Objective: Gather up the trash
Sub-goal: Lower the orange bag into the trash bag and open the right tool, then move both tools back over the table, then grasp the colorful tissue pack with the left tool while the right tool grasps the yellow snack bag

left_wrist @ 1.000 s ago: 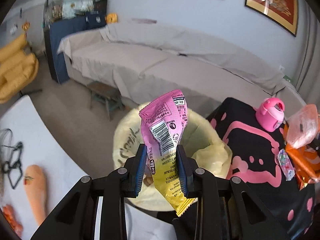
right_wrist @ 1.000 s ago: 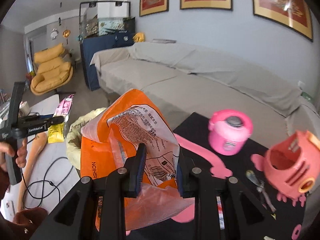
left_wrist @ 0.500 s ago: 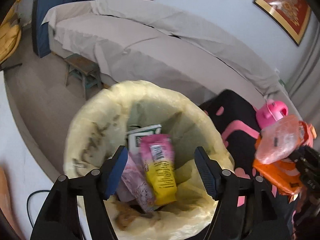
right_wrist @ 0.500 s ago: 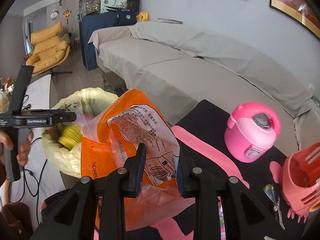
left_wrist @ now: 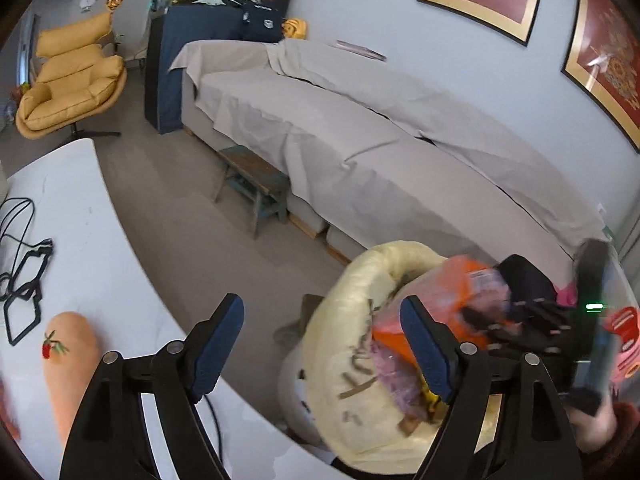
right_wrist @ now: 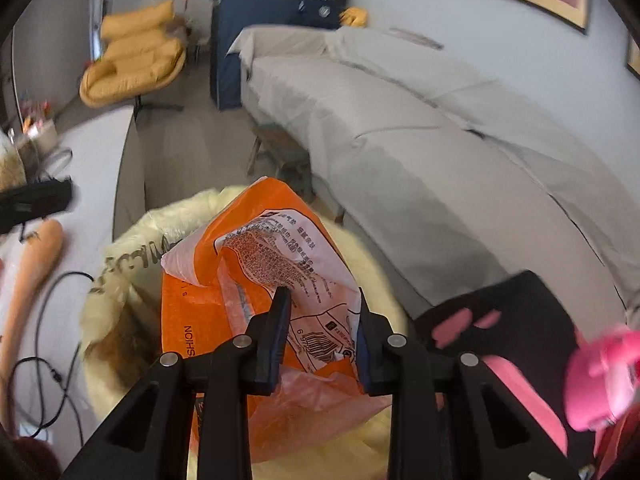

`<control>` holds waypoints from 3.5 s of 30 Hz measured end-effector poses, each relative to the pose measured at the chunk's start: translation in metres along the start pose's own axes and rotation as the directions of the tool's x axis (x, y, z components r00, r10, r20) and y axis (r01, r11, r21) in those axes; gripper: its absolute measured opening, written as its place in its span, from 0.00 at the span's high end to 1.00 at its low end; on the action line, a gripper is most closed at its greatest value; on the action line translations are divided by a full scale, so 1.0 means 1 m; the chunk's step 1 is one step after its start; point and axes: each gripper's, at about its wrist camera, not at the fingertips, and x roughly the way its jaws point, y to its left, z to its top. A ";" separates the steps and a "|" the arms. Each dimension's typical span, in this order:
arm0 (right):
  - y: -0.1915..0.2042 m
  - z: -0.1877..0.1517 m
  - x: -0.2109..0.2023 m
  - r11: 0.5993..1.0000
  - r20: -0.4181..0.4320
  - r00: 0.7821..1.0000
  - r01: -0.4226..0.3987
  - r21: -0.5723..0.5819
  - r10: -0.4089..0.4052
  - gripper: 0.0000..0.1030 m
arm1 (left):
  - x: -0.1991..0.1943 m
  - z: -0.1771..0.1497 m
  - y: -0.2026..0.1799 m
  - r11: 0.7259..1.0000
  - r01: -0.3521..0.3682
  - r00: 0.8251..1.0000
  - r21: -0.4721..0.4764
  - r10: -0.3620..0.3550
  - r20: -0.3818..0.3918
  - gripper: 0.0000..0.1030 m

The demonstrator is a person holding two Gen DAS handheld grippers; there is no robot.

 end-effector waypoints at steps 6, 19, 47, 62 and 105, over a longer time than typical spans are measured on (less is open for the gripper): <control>0.046 -0.009 0.044 0.989 -0.215 0.974 -0.101 -0.107 0.076 0.72 | 0.001 -0.012 0.027 0.999 0.006 1.000 -0.052 -0.007 -0.017 0.19; 0.000 -0.014 -0.021 0.994 -0.037 0.993 -0.108 -0.001 0.108 0.38 | -0.012 -0.016 0.004 0.999 0.034 0.999 -0.038 -0.035 -0.007 0.19; -0.206 -0.239 -0.275 0.835 0.122 0.893 0.346 0.427 -0.432 0.05 | -0.015 -0.119 -0.300 0.866 0.384 0.916 0.321 -0.313 -0.251 0.16; -0.264 -0.372 -0.312 0.657 -0.056 0.831 0.477 0.584 -0.554 0.03 | 0.034 -0.204 -0.438 0.829 0.484 0.820 0.280 -0.319 -0.474 0.16; -0.265 -0.326 -0.211 0.706 -0.096 0.973 0.218 0.674 -0.209 0.78 | -0.019 -0.152 -0.283 0.881 0.346 0.921 0.324 -0.252 -0.297 0.73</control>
